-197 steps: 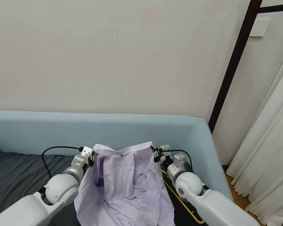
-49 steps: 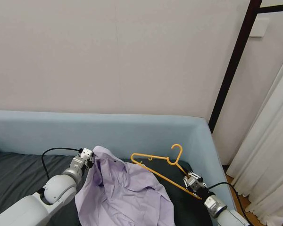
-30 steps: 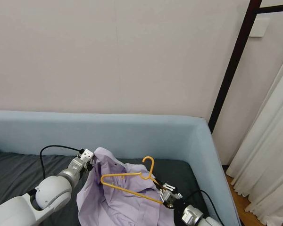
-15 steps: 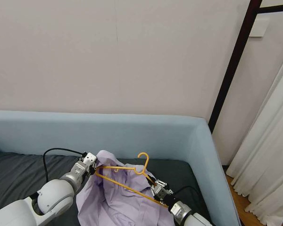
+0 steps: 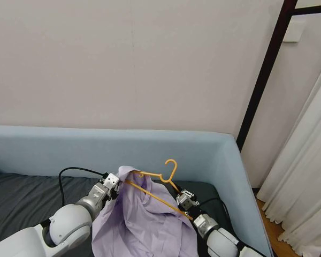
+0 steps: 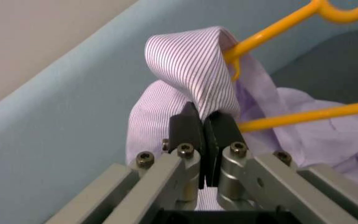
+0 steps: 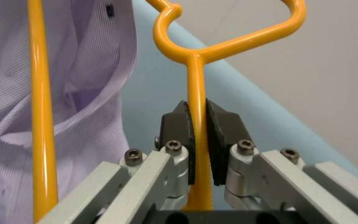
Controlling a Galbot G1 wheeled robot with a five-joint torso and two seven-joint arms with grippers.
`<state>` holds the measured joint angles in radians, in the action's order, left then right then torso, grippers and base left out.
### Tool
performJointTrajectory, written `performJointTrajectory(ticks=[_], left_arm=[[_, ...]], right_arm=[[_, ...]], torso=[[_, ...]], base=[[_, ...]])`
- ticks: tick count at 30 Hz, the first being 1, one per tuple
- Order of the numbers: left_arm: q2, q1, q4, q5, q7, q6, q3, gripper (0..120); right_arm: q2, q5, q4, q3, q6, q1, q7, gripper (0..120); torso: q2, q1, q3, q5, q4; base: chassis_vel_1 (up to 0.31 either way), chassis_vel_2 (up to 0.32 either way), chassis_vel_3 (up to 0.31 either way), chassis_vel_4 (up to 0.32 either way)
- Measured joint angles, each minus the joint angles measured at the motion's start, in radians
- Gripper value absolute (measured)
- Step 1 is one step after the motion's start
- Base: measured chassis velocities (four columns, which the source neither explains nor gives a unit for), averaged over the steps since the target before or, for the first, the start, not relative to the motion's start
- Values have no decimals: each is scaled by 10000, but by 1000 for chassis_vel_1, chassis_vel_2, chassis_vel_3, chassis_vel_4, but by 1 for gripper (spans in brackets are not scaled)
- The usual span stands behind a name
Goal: Pick up the clothes from the sofa and hang them on the clothes hanger.
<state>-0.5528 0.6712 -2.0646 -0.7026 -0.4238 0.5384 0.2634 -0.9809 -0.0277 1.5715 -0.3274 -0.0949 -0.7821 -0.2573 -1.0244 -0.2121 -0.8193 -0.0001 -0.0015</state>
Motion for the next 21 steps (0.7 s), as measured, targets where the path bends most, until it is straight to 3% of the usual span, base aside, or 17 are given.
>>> performJointTrajectory(ticks=[9,11,21], left_arm=[[-390,-2495,281,-668,-119,120,1931,0],[-750,-3318,403,-768,-125,208,2619,0],[-1435,-4335,212,-802,-144,438,3993,0]], right_arm=[[106,-1248,23,112,-472,-133,137,5],[192,-1333,115,313,-470,-148,121,5],[329,-1382,122,450,-229,63,102,5]], torso=[[0,0,-1,2,-3],[0,0,0,2,1],[0,0,0,0,0]], base=[[0,0,0,0],[0,0,0,0],[0,0,0,0]])
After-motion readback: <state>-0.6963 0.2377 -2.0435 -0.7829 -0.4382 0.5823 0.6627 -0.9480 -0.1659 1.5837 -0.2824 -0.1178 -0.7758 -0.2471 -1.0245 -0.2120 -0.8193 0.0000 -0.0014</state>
